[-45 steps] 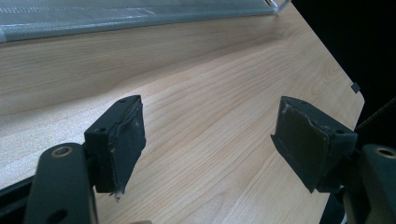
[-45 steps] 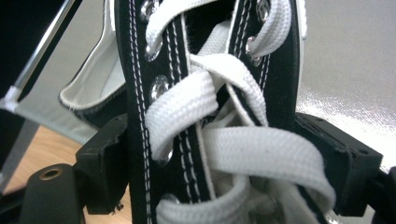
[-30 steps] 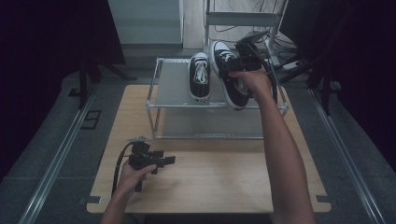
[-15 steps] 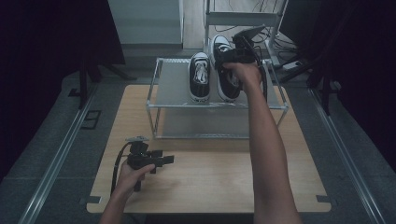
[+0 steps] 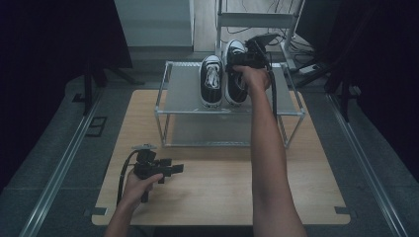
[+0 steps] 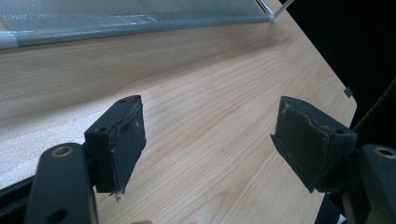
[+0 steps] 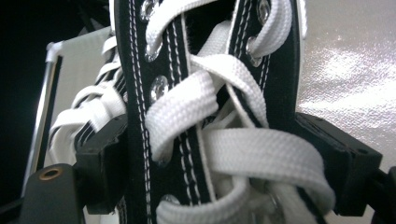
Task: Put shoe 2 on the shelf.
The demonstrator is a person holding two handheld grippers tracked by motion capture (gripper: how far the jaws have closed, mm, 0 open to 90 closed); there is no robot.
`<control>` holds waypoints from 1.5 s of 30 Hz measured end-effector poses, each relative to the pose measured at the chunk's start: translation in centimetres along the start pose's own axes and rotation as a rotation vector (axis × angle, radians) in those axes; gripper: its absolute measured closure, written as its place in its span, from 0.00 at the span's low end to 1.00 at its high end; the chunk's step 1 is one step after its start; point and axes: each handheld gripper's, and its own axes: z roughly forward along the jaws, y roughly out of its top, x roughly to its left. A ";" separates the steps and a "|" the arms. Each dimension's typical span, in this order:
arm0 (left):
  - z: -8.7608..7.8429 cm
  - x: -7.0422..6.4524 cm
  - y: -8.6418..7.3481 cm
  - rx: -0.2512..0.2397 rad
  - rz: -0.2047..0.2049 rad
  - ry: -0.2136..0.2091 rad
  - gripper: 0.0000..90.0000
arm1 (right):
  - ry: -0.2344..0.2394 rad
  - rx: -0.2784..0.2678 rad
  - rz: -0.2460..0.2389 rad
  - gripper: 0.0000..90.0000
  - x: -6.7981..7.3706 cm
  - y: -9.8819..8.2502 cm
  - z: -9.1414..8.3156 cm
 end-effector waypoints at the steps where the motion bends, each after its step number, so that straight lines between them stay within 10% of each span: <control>1: 0.0 0.0 0.0 0.001 0.002 0.002 0.28 | -0.008 0.002 0.005 0.19 0.0 0.0 0.2; 20: -0.2 0.3 0.0 -0.008 -0.013 0.013 0.28 | -0.097 0.073 0.099 0.17 -0.5 0.6 2.8; 32: -0.3 0.4 0.0 -0.011 -0.016 0.013 0.28 | -0.190 0.053 0.056 0.16 0.7 0.9 3.4; 38: -0.3 0.4 0.0 -0.013 -0.015 0.014 0.27 | -0.141 -0.007 0.014 0.15 0.7 0.7 1.7; 45: -0.6 0.2 0.0 -0.029 -0.005 0.025 0.27 | -0.006 -0.071 -0.164 0.19 0.7 -1.5 -0.9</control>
